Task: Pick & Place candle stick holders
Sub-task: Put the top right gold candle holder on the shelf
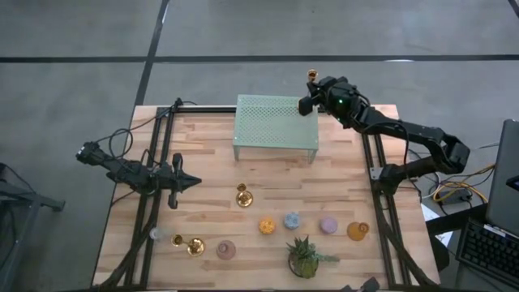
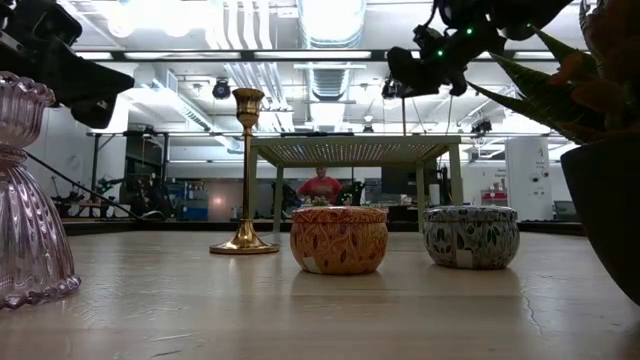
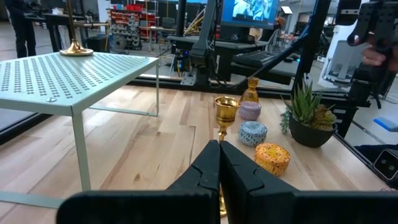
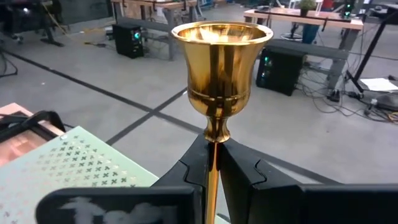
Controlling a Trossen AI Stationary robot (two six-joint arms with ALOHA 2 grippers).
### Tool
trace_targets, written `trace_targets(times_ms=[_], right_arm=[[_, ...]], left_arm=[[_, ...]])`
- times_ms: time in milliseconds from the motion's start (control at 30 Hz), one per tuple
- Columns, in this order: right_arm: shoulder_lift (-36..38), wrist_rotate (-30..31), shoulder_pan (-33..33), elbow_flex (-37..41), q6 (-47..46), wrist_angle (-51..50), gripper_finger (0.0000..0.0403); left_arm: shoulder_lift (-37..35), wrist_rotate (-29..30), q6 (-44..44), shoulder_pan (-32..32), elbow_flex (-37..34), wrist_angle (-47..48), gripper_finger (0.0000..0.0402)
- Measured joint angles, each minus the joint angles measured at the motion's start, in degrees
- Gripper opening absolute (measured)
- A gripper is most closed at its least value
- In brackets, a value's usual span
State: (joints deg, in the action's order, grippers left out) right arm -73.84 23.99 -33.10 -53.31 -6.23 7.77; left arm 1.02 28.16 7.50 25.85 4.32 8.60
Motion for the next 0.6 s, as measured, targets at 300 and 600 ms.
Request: trace_targets(times_ms=[300,600], right_arm=[[-0.3,0.0,0.0,0.0,0.9,-0.1,0.0023],[-0.3,0.0,-0.9,0.1,0.4,-0.1,0.0024]], left_arm=[[0.0,0.0,0.0,0.0,0.0,0.0,0.0005],[0.0,0.0,0.0,0.0,0.0,0.0,0.0005]])
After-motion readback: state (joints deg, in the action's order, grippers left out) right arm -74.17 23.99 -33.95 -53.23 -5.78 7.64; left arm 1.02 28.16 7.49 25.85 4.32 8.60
